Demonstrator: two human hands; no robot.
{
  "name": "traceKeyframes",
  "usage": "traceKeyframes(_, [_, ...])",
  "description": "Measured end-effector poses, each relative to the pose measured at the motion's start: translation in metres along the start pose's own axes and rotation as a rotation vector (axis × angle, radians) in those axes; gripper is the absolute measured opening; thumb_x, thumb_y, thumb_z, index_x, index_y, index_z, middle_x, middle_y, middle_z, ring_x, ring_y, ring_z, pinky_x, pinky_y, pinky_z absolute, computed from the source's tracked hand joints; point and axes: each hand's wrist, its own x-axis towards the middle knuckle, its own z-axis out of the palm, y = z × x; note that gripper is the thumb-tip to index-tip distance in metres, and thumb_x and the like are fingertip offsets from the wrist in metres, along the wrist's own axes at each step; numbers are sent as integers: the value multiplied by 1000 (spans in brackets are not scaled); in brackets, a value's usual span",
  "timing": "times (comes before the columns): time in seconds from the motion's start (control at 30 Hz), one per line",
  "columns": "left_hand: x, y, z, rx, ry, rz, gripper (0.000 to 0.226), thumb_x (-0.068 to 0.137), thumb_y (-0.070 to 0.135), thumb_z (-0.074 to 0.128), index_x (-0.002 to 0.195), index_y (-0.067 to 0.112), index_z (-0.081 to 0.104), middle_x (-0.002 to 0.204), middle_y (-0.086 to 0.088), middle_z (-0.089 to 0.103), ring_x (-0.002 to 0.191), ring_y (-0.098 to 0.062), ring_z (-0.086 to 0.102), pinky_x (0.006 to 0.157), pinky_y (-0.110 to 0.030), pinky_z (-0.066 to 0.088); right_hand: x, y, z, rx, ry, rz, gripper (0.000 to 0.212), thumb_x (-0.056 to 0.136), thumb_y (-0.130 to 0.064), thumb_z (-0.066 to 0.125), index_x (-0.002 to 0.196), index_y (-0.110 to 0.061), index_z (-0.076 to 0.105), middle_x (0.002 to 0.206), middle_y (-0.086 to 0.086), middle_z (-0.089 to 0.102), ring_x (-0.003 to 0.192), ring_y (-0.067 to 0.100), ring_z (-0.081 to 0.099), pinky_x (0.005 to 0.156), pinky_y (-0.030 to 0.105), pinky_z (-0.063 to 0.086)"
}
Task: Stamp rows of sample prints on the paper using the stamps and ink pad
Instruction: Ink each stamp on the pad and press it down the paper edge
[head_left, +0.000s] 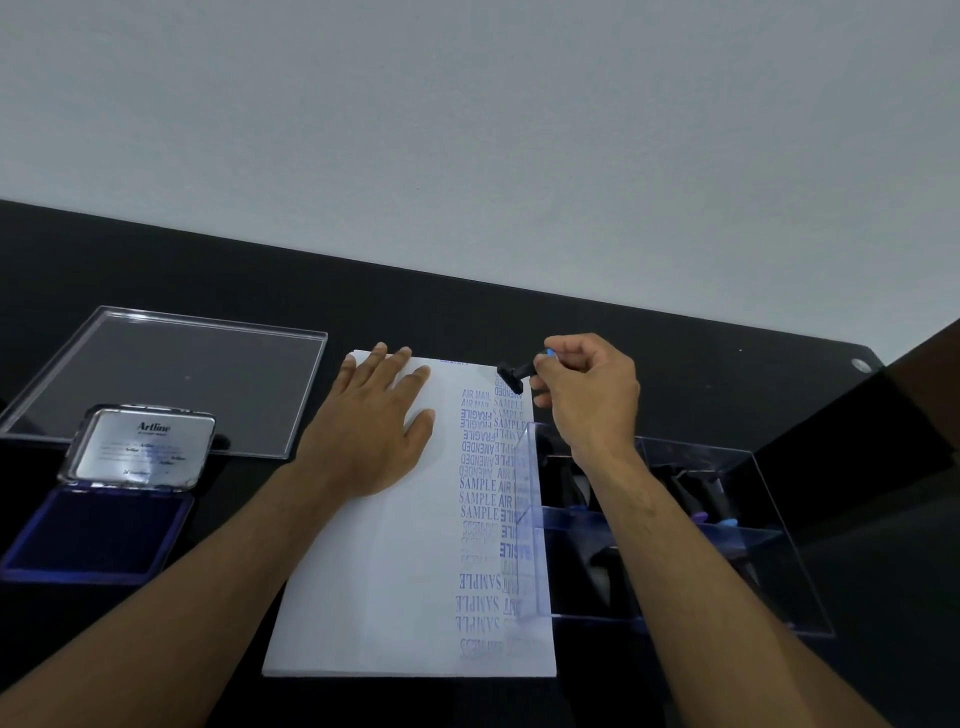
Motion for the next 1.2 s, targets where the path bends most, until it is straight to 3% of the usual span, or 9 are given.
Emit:
traceKeyframes(0.27, [0, 1, -3, -8, 2, 2, 83, 89, 63, 5, 156, 22, 31, 166, -3, 21, 155, -25, 8, 126, -49, 6, -1, -1, 1, -15, -17, -17, 15, 87, -11, 71, 100, -18, 71, 85, -1, 72, 69, 8, 70, 59, 24, 59])
traceKeyframes(0.37, [0, 2, -10, -46, 33, -15, 74, 93, 59, 17, 156, 23, 32, 165, -3, 23, 155, -25, 10, 126, -48, 5, -3, -6, 6, -28, -32, -42, 15, 86, -12, 72, 99, -20, 72, 84, -5, 71, 72, 9, 71, 62, 28, 61])
traceKeyframes(0.47, [-8, -2, -19, -72, 79, -45, 68, 95, 56, 28, 155, 23, 34, 165, -2, 26, 155, -23, 12, 124, -44, 2, -13, -14, 15, -28, -79, -70, 15, 85, -10, 72, 97, -20, 72, 82, -6, 71, 73, 10, 71, 66, 32, 61])
traceKeyframes(0.7, [-61, -33, -52, -45, 87, -104, 69, 96, 56, 25, 156, 22, 31, 165, -4, 25, 154, -23, 13, 125, -45, 4, -54, -36, 52, -53, -218, -119, 17, 84, -12, 72, 91, -28, 71, 87, -9, 69, 77, 13, 71, 71, 40, 61])
traceKeyframes(1.0, [-162, -86, -82, -19, 148, -201, 65, 95, 55, 28, 150, 21, 39, 158, -4, 37, 150, -24, 26, 124, -49, 19, -127, -58, 104, -117, -383, -226, 17, 85, -18, 71, 99, -26, 71, 99, -8, 68, 86, 14, 68, 76, 40, 60])
traceKeyframes(1.2, [-216, -110, -84, 36, 156, -289, 68, 95, 55, 29, 150, 18, 41, 157, -9, 39, 149, -28, 28, 123, -50, 19, -174, -78, 128, -216, -484, -463, 20, 85, -14, 71, 102, -23, 73, 96, -12, 64, 86, 6, 63, 82, 21, 53])
